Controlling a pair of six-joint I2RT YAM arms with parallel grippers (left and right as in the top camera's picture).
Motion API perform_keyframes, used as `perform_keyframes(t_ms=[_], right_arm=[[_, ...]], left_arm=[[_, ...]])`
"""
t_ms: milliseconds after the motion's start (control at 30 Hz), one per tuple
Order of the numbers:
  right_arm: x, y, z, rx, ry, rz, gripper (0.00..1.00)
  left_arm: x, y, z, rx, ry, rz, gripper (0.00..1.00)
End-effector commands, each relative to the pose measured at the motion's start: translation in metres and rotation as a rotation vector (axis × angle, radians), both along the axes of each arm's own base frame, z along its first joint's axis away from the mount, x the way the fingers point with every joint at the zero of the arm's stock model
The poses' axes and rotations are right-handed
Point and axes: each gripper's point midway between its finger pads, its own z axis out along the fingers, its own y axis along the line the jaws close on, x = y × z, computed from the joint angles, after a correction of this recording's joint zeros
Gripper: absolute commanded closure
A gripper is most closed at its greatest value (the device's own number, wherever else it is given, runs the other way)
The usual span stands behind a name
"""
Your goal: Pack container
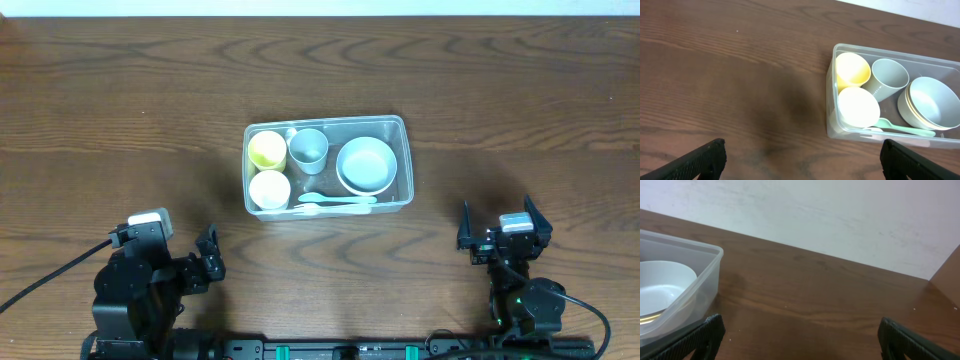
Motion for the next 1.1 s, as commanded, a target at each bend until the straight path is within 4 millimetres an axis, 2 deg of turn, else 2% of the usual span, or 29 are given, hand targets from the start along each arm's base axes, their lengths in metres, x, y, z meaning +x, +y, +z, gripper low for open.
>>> perform_keyframes(t_ms=[0, 300, 467, 600, 700, 933, 1067], right_arm=[[0.000, -0.002, 0.000, -0.010, 0.000, -0.008, 0.01], [0.000, -0.002, 0.000, -0.010, 0.000, -0.008, 0.01], [0.000, -0.002, 0.000, -0.010, 0.000, -0.008, 0.01], [0.000, -0.002, 0.000, -0.010, 0.000, -0.008, 0.01], [0.000, -0.002, 0.000, -0.010, 0.000, -0.008, 0.01], [0.000, -0.002, 0.000, -0.010, 0.000, -0.008, 0.01], [0.000, -0.002, 0.000, -0.010, 0.000, -0.008, 0.01]], left_arm=[[0.000, 0.001, -0.001, 0.003, -0.001, 0.008, 0.02], [-0.002, 0.002, -0.004, 0.004, 0.015, 0.008, 0.02], [-0.021, 0.007, -0.032, 0.014, 0.095, 0.027, 0.02], [-0.021, 0.012, -0.059, 0.010, 0.048, 0.064, 0.02], [-0.011, 0.011, -0.069, 0.001, -0.028, 0.060, 0.02], [0.037, 0.009, -0.044, 0.132, -0.360, -0.021, 0.02], [0.055, 0.009, -0.037, 0.155, -0.509, -0.018, 0.02]])
